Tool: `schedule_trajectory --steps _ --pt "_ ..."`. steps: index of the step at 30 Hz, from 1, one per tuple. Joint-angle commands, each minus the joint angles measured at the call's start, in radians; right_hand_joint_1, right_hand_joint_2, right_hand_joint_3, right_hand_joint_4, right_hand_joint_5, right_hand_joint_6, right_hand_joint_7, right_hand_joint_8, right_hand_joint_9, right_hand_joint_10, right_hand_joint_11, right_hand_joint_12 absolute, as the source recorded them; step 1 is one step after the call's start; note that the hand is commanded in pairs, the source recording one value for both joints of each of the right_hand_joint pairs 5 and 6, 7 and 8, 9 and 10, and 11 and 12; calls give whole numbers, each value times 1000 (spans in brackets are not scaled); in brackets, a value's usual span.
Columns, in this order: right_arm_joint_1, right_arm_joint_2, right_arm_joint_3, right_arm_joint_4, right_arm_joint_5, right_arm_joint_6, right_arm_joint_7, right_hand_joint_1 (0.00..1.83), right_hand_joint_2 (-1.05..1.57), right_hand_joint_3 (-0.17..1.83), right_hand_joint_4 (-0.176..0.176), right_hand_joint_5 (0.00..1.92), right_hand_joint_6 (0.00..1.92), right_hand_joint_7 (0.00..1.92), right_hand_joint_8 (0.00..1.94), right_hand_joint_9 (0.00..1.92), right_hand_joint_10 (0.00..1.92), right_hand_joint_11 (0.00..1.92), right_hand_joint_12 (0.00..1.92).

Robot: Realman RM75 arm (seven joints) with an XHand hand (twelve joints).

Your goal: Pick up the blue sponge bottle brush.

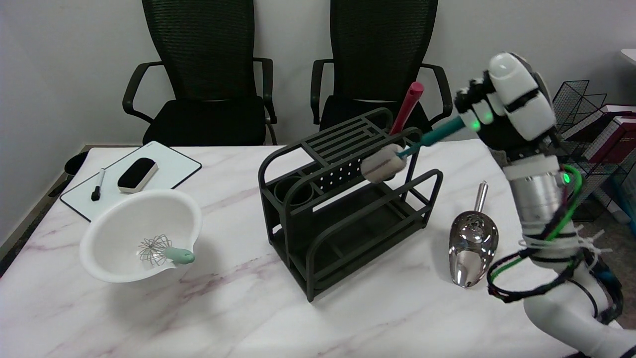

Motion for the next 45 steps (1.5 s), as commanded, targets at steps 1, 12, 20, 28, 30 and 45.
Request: schedule_trajectory --steps 1,12,20,28,30,45 --pt "-190 -28 -1 -297 117 471 -4 1050 1571 345 0 1920 1920 1920 1920 1920 1920 1920 1920" --pt "-153 -4 -125 -424 212 535 0 1048 1571 484 0 1920 1920 1920 1920 1920 1920 1920 1920" --pt "-130 5 -200 -442 297 633 1 1056 1571 583 0 1920 1920 1920 1920 1920 1920 1920 1920" --pt "-93 47 -202 -356 255 586 1 1034 1571 734 0 1920 1920 1920 1920 1920 1920 1920 1920" --pt "-69 60 -201 -344 240 579 1 1032 1571 744 0 1920 1920 1920 1920 1920 1920 1920 1920" --pt "0 97 -215 -160 139 374 -11 1035 1571 760 0 1920 1920 1920 1920 1920 1920 1920 1920"
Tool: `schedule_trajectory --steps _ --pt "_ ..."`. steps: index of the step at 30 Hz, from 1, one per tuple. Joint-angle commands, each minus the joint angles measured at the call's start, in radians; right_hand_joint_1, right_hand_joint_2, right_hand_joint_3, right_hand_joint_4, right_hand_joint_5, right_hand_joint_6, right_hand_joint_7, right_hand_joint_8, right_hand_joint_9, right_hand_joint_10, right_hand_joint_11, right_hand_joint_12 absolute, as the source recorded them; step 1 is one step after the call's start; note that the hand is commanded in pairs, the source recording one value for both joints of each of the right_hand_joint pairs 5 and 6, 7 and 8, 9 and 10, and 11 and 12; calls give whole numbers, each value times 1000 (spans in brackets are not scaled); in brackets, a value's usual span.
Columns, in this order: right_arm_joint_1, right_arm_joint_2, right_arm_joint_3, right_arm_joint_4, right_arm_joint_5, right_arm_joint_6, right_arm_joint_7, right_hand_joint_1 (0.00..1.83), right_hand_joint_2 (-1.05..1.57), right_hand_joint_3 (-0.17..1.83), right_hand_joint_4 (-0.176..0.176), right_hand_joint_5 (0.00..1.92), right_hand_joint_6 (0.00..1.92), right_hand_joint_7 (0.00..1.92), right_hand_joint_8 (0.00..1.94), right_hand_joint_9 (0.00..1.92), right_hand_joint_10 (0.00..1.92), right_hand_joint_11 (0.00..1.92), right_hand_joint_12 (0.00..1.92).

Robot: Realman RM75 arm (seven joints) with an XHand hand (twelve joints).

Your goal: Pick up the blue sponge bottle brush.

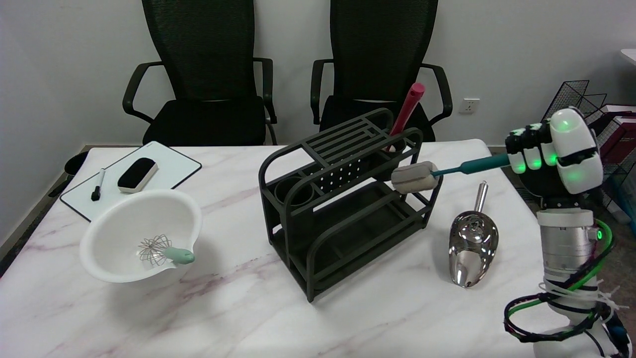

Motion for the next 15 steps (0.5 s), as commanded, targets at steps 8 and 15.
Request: schedule_trajectory --steps 8,15 --pt "-94 51 167 237 -124 -177 -12 1026 1571 839 0 1920 1920 1920 1920 1920 1920 1920 1920" --pt "-172 41 288 331 -160 -241 -18 1028 1571 834 0 1920 1920 1920 1920 1920 1920 1920 1920"
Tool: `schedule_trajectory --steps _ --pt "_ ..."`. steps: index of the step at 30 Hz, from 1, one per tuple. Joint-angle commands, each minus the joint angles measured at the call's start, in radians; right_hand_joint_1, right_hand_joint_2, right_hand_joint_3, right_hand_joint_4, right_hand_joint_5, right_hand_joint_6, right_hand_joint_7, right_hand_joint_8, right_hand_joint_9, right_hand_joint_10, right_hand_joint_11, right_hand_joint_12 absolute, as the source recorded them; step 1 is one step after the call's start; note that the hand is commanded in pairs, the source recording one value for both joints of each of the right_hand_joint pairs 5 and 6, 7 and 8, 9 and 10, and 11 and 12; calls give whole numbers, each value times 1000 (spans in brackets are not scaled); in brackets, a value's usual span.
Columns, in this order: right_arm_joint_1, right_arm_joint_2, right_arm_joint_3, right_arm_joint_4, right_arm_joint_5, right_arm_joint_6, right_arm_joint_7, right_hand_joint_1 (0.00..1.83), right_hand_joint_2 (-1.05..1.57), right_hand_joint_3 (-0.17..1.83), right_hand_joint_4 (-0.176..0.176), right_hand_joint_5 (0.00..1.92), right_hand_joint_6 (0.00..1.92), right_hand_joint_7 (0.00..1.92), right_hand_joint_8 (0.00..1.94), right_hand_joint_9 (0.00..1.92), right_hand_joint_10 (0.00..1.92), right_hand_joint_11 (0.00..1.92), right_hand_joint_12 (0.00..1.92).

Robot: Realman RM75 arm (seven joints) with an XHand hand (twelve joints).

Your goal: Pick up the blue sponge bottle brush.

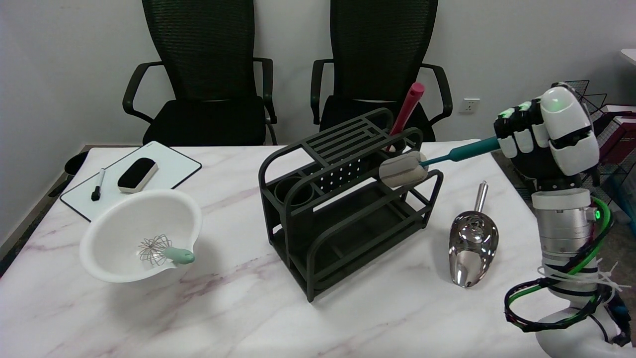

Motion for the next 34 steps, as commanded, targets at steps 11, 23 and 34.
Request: schedule_trajectory --steps 11,23,34 --pt "-318 -101 203 98 -82 8 -52 1024 1571 902 0 1920 1920 1920 1920 1920 1920 1920 1920" --pt "-221 -87 -69 -64 -15 142 -156 1024 1571 927 0 1920 1920 1920 1920 1920 1920 1920 1920" --pt "-165 -91 -191 -108 -16 153 -152 1021 1571 943 0 1920 1920 1920 1920 1920 1920 1920 1920"
